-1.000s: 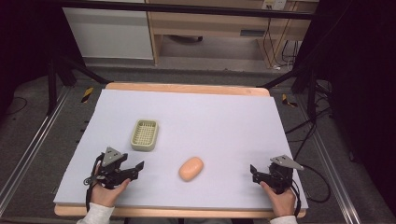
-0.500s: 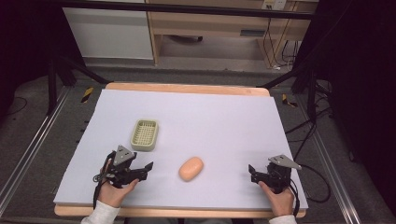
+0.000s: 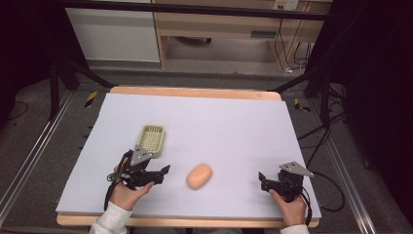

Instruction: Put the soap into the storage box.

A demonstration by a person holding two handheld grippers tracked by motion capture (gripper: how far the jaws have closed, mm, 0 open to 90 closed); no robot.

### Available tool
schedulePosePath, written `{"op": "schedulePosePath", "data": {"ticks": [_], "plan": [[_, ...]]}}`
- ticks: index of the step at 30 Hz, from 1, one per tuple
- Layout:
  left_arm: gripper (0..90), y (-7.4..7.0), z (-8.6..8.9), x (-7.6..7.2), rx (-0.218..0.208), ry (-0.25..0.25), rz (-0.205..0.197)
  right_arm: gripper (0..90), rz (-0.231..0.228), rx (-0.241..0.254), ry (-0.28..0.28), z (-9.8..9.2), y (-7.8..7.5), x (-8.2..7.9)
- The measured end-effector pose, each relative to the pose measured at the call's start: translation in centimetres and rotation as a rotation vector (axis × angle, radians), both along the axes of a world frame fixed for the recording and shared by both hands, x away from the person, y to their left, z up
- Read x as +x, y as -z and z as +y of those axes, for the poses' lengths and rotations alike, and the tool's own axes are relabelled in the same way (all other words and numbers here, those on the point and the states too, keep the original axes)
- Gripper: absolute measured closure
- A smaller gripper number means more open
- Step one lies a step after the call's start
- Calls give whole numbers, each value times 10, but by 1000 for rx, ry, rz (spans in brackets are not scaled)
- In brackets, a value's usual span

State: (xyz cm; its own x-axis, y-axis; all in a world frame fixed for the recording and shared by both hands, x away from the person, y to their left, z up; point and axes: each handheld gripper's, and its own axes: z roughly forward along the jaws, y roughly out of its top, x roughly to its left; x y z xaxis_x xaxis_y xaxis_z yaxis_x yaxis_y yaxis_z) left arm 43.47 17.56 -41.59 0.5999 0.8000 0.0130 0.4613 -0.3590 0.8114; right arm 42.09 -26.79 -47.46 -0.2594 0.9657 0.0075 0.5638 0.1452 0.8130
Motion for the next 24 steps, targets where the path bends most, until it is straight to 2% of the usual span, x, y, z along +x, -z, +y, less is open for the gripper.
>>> {"op": "schedulePosePath", "data": {"ticks": [9, 17, 24], "plan": [[239, -3, -24, 5, -5, 44, 5, 56, 0, 4, -2, 0, 0, 0], [240, -4, -42, 10, 16, 83, 22, 56, 2, 6, -1, 0, 0, 0], [240, -3, -56, 13, 16, 108, 39, 56, 3, 5, -4, 0, 0, 0]]}}
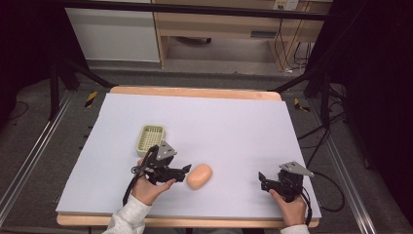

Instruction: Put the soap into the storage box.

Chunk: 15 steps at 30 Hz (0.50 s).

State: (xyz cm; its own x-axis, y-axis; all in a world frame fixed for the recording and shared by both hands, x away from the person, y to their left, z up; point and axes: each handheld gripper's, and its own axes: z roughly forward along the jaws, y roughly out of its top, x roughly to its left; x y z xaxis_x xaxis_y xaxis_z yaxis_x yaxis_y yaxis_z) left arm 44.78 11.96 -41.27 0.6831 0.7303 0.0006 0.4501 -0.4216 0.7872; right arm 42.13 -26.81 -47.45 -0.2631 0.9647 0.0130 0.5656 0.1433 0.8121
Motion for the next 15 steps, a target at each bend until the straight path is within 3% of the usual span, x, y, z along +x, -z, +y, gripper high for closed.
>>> {"op": "schedulePosePath", "data": {"ticks": [15], "plan": [[235, 10, -26, -1, 53, 69, 27, 56, 0, -1, -8, 1, 0, 0]]}}
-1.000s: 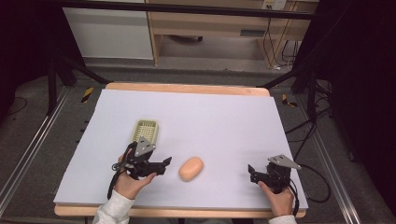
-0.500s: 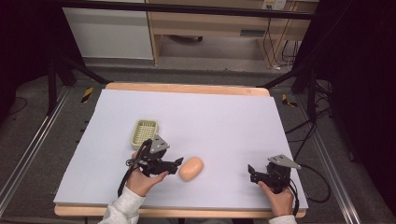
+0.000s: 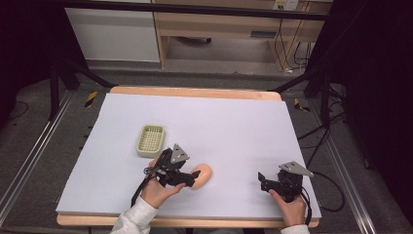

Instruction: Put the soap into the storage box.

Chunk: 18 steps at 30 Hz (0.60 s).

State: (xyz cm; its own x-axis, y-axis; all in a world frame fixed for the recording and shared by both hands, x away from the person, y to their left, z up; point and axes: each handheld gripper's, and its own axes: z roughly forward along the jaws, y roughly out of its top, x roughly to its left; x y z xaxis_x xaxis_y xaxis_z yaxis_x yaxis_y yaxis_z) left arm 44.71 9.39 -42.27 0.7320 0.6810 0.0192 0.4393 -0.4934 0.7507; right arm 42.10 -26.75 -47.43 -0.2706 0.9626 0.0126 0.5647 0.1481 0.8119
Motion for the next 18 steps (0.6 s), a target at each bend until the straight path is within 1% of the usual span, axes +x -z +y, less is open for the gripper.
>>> {"op": "schedulePosePath", "data": {"ticks": [6, 8, 11, 18], "plan": [[229, 2, -6, 1, 14, 9, 12, 56, 5, 7, -1, 1, 0, 0], [223, 4, -8, 2, 30, 14, 18, 56, 0, -2, -1, 0, 1, 1], [215, 7, -11, 3, 47, 14, 27, 56, 4, 3, 0, 0, 1, 1], [195, 14, -20, 6, 73, 21, 55, 56, 9, 8, -5, 0, 1, 2]]}}
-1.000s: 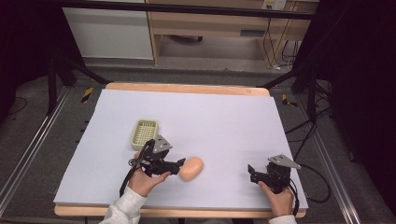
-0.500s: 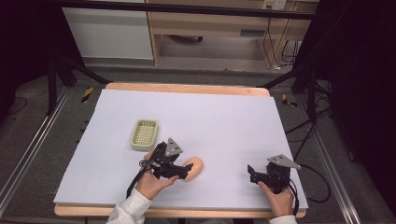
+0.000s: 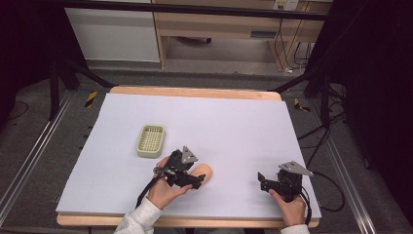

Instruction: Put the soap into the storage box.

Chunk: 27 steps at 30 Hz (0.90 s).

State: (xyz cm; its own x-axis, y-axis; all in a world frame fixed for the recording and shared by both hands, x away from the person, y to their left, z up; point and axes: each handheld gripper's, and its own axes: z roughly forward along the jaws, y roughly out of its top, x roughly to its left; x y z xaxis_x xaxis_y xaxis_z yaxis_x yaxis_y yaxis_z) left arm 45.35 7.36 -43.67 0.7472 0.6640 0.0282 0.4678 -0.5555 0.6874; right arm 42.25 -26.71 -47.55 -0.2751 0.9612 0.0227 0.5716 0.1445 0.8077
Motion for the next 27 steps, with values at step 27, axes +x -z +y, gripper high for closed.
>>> {"op": "schedulePosePath", "data": {"ticks": [27], "plan": [[188, 21, -17, 9, 82, 12, 55, 56, 15, 0, -4, 1, 1, 1]]}}
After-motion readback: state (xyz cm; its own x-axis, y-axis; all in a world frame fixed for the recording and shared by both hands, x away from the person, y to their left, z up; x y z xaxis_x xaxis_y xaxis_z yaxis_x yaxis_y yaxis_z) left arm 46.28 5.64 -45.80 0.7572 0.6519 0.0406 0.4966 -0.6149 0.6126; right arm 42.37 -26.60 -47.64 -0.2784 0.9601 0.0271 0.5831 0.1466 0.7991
